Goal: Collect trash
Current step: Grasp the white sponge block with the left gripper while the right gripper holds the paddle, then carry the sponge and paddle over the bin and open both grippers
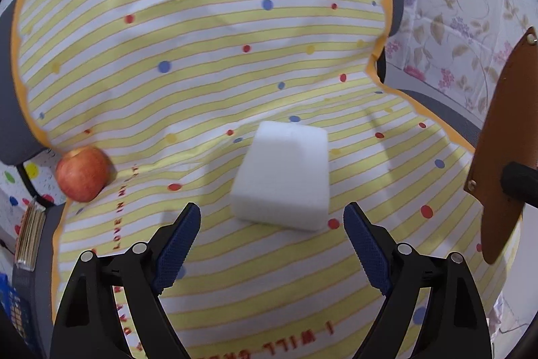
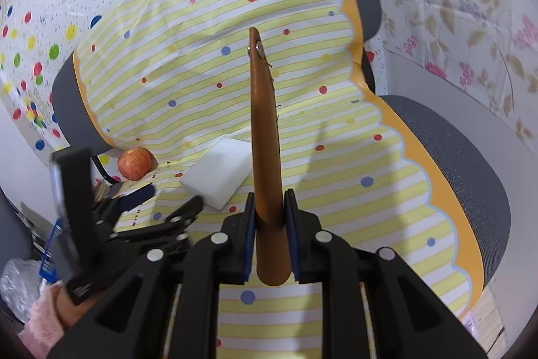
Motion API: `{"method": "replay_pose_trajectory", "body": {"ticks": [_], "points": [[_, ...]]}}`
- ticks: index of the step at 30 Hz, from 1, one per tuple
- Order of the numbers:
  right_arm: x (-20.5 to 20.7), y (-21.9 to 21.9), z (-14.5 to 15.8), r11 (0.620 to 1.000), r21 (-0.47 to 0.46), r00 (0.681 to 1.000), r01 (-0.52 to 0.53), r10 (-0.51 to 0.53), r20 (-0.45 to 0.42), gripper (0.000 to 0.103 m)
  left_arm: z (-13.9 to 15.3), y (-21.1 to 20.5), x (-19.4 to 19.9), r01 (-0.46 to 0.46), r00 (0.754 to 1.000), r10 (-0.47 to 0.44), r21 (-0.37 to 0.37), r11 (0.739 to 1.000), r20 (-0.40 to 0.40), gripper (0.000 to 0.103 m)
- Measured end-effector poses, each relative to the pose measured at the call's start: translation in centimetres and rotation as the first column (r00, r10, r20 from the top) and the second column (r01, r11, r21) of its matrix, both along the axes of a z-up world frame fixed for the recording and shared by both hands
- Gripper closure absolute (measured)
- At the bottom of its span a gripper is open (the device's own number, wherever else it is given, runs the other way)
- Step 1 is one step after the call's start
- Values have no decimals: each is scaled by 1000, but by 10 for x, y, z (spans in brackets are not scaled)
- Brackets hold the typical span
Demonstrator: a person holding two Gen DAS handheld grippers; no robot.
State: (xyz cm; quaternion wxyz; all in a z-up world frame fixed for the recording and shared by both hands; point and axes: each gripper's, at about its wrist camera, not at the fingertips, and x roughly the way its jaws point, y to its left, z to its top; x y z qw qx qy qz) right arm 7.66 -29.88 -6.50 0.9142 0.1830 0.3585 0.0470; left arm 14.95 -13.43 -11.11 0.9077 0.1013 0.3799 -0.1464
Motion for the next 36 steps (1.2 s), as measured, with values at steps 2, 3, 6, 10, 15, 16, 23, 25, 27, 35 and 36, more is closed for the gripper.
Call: {"method": "replay_pose_trajectory", "body": {"ticks": [2,3,6,10,15,16,23,25,27,35,36], "points": [[-4,-3,-1,1000,7,1000,5,-5,-1,86,-4,-8,6,10,1000,-9,19,1000,-9,17],[-5,-5,-2,1000,12,1000,6,-6,-2,86,-6,-12,10,15,1000,-15,31,999,-20,19],[-10,-10,-3,1000,22,1000,9,-9,-3,86,-10,-14,18,20,999,-18,38,999,-41,35],[-20,-14,-3,999,30,1000,16,-16,0,86,-5,-4,13,29,999,-29,-2,1000,-46,49],[-41,-10,7,1000,22,999,18,-19,29,86,18,18,-27,39,999,-39,-92,995,0,52],[-45,-9,9,1000,21,999,17,-18,34,86,24,24,-38,42,999,-42,-123,992,6,52],[-81,-4,8,1000,3,999,26,-26,37,86,44,40,-110,92,995,-81,-195,976,64,52],[-91,-4,4,1000,-2,999,31,-31,29,86,44,36,-130,114,992,-100,-197,974,79,52],[-104,-4,1,999,-13,999,41,-41,22,86,41,29,-148,146,987,-130,-190,971,95,52],[-168,-23,-1,988,-68,990,139,-139,12,86,14,-20,-201,310,951,-304,-193,931,62,51],[-178,-28,-2,984,-73,987,160,-160,10,86,11,-27,-207,335,942,-331,-189,923,55,51]]}}
